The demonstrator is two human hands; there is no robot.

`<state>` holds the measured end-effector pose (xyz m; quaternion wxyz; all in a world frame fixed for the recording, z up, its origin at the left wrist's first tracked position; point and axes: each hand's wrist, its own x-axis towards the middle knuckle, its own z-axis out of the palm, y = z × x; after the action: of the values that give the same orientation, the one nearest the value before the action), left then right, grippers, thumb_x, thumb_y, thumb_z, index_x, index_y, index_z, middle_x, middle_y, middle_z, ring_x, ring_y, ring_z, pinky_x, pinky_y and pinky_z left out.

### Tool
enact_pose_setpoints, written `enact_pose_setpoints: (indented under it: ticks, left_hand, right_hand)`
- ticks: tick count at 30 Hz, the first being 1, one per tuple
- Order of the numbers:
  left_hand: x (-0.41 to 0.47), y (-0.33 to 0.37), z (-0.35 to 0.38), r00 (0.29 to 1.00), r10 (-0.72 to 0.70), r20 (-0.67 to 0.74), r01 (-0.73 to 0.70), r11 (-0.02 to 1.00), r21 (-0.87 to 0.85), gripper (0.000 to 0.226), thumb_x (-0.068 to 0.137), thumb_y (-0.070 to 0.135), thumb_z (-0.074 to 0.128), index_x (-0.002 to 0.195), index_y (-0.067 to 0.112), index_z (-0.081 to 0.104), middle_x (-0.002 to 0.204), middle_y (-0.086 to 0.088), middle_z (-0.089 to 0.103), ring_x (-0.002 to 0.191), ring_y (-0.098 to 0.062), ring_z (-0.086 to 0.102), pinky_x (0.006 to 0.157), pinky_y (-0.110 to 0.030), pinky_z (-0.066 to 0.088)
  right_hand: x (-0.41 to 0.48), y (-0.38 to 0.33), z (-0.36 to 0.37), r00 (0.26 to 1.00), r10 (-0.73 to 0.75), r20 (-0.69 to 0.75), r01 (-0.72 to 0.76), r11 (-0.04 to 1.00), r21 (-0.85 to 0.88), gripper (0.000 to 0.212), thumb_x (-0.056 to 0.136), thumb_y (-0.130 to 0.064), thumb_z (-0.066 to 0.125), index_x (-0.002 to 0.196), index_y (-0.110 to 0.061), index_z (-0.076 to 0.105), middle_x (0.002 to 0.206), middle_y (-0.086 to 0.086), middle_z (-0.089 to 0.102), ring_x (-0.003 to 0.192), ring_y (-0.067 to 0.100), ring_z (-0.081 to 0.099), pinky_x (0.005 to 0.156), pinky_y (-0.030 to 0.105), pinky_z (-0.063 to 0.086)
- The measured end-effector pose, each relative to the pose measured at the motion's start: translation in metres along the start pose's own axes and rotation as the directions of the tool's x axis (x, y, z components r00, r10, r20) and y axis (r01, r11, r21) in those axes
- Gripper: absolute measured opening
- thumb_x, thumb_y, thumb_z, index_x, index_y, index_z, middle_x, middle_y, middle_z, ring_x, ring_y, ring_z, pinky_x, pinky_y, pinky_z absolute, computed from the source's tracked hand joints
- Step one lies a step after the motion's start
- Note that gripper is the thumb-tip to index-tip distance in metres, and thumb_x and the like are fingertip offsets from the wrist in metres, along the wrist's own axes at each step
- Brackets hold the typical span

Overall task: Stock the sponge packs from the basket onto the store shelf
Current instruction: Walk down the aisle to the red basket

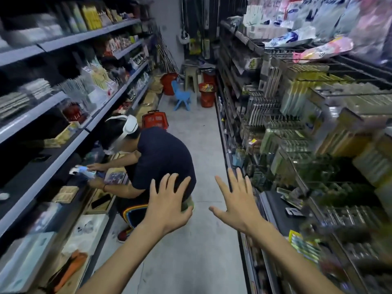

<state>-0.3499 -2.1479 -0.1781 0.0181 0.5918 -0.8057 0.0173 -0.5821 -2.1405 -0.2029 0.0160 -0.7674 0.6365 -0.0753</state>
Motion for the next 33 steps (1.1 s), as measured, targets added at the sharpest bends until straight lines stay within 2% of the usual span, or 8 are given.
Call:
enact_pose_setpoints:
  ticks: [6, 9, 11, 15, 21, 26, 30, 33]
  left_hand:
    - [0.158, -0.03, 0.036, 0.998, -0.005, 0.067, 0.007, 1.0, -0.025, 0.086, 0.086, 0.068, 0.028, 0.161, 0.039, -0.001, 0.171, -0.008, -0.005, 0.157, -0.035, -0.003, 0.122, -0.063, 0.009]
    - [0.246, -0.05, 0.049, 0.995, -0.018, 0.094, 0.023, 0.999, -0.048, 0.085, 0.089, 0.069, 0.031, 0.161, 0.039, -0.002, 0.171, -0.007, -0.009, 0.157, -0.036, -0.006, 0.122, -0.063, 0.007]
    - [0.3, -0.062, 0.05, 0.994, -0.023, 0.103, 0.031, 0.996, -0.079, 0.083, 0.093, 0.064, 0.039, 0.161, 0.039, -0.001, 0.171, -0.007, -0.008, 0.157, -0.034, -0.006, 0.123, -0.062, 0.006]
    - [0.405, -0.083, 0.043, 0.995, -0.021, 0.099, 0.036, 0.989, -0.145, 0.077, 0.096, 0.062, 0.039, 0.161, 0.037, 0.007, 0.172, -0.007, 0.0, 0.157, -0.032, -0.002, 0.125, -0.058, 0.006]
    - [0.55, -0.099, 0.054, 0.993, 0.041, 0.108, -0.027, 0.99, -0.136, 0.079, 0.095, 0.066, 0.036, 0.161, 0.04, 0.002, 0.172, -0.006, -0.004, 0.158, -0.03, -0.003, 0.124, -0.055, 0.003]
    - [0.685, -0.112, 0.085, 0.996, 0.051, 0.071, -0.041, 0.99, -0.135, 0.091, 0.077, 0.074, 0.013, 0.161, 0.04, 0.009, 0.172, -0.006, 0.003, 0.158, -0.032, 0.001, 0.124, -0.059, 0.005]
    - [0.795, -0.128, 0.106, 0.987, 0.024, 0.159, -0.007, 0.995, -0.104, 0.098, 0.071, 0.081, 0.01, 0.161, 0.042, 0.004, 0.172, -0.001, -0.003, 0.158, -0.031, -0.007, 0.122, -0.063, 0.003]
    - [0.872, -0.153, 0.107, 0.983, -0.031, 0.182, 0.051, 0.993, -0.103, 0.094, 0.079, 0.084, 0.022, 0.161, 0.04, 0.007, 0.172, -0.001, 0.001, 0.158, -0.031, -0.007, 0.12, -0.065, 0.007]
  right_hand:
    - [0.152, 0.051, 0.033, 0.998, 0.013, 0.067, -0.013, 1.0, 0.01, 0.1, 0.084, -0.079, 0.036, 0.164, -0.029, 0.003, 0.171, 0.015, -0.014, 0.155, 0.035, -0.023, 0.121, 0.048, -0.018]
    - [0.235, 0.077, 0.042, 0.994, 0.044, 0.096, -0.045, 0.999, 0.008, 0.109, 0.074, -0.085, 0.019, 0.164, -0.028, -0.006, 0.171, 0.013, -0.016, 0.155, 0.035, -0.023, 0.123, 0.051, -0.013]
    - [0.284, 0.091, 0.042, 0.991, 0.07, 0.113, -0.073, 0.997, 0.026, 0.111, 0.073, -0.085, 0.016, 0.163, -0.027, -0.012, 0.171, 0.012, -0.016, 0.156, 0.034, -0.022, 0.124, 0.049, -0.012]
    - [0.373, 0.115, 0.042, 0.988, 0.092, 0.124, -0.102, 0.992, 0.073, 0.101, 0.091, -0.076, 0.039, 0.162, -0.028, -0.015, 0.171, 0.01, -0.015, 0.156, 0.031, -0.021, 0.124, 0.048, -0.012]
    - [0.504, 0.169, 0.053, 0.983, 0.124, 0.139, -0.136, 0.988, 0.078, 0.097, 0.094, -0.073, 0.041, 0.163, -0.03, -0.012, 0.171, 0.009, -0.015, 0.156, 0.031, -0.022, 0.124, 0.048, -0.012]
    - [0.623, 0.23, 0.074, 0.983, 0.133, 0.129, -0.141, 0.989, 0.053, 0.096, 0.092, -0.076, 0.038, 0.164, -0.028, -0.004, 0.171, 0.011, -0.012, 0.156, 0.032, -0.021, 0.125, 0.051, -0.009]
    - [0.728, 0.275, 0.084, 0.973, 0.144, 0.182, -0.154, 0.987, 0.042, 0.103, 0.082, -0.084, 0.024, 0.164, -0.027, -0.003, 0.171, 0.014, -0.013, 0.156, 0.033, -0.02, 0.125, 0.051, -0.009]
    - [0.814, 0.302, 0.089, 0.963, 0.142, 0.229, -0.156, 0.987, 0.044, 0.099, 0.091, -0.078, 0.04, 0.164, -0.027, -0.003, 0.171, 0.015, -0.012, 0.157, 0.035, -0.018, 0.125, 0.051, -0.007]
